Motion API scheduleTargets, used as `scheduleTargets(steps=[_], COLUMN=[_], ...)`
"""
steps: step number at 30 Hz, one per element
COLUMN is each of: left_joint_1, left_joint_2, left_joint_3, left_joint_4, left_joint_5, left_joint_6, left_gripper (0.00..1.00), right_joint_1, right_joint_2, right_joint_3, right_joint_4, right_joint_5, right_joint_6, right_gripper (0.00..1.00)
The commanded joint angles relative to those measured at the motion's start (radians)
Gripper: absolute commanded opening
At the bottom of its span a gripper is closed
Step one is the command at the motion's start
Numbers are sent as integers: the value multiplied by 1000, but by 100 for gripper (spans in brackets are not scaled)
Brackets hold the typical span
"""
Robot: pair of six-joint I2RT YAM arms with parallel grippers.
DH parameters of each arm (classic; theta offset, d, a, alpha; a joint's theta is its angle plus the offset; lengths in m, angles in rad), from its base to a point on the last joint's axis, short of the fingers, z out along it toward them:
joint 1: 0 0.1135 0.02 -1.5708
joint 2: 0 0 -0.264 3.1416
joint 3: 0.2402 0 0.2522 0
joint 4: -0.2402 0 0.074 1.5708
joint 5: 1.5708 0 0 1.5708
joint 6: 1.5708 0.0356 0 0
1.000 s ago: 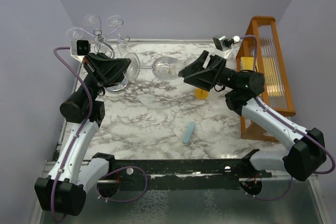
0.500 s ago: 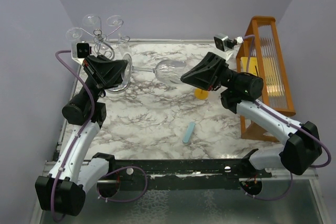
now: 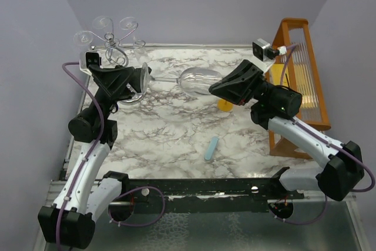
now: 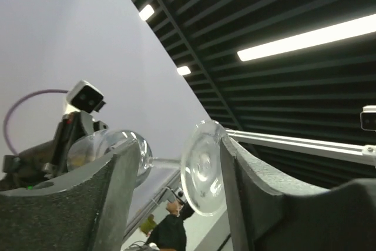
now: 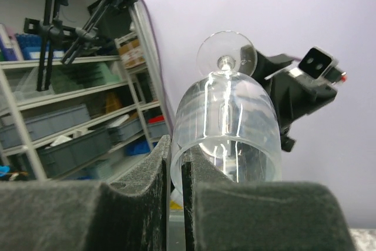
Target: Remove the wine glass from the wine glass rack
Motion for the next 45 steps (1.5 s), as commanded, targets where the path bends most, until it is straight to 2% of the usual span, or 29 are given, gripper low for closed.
scheduleTargets(steps=[1,5,11,16,21,26,29,32,36,41,45], left_joint_1=[5,4,4,4,5,5,4,4,4,4,5], left_joint_2=[-84,-116,-162,-195,-215,-221,-231,-243,-252,-260,-262], left_joint_3=[24,36,25,67,177,301,334,345,360,369,379], left_joint_4=[-184,-336,-515,-741,-1028,-1322,-1402,-1435,-1459,-1483,-1495], left_joint_5=[-25,-31,-69,-102,-175,-289,-336,-362,-375,-382,-386], left_joint_6=[121,231,350,492,673,809,850,869,890,904,916], left_gripper=[66,82,95,98,98,98,98,98,98,98,98], right_joint_1=[4,4,5,5,5,5,5,5,5,5,7], right_joint_2=[-141,-263,-355,-326,-261,-191,-127,-40,59,152,206], right_joint_3=[-37,-53,24,149,268,338,394,465,535,590,608], right_joint_4=[-123,-399,-929,-1373,-1703,-1935,-2062,-2200,-2337,-2426,-2430], right_joint_5=[119,215,380,477,491,444,393,397,476,549,598], right_joint_6=[-185,-367,-570,-649,-819,-1024,-1102,-1163,-1200,-1223,-1239], right_gripper=[1,1,1,1,1,1,1,1,1,1,1])
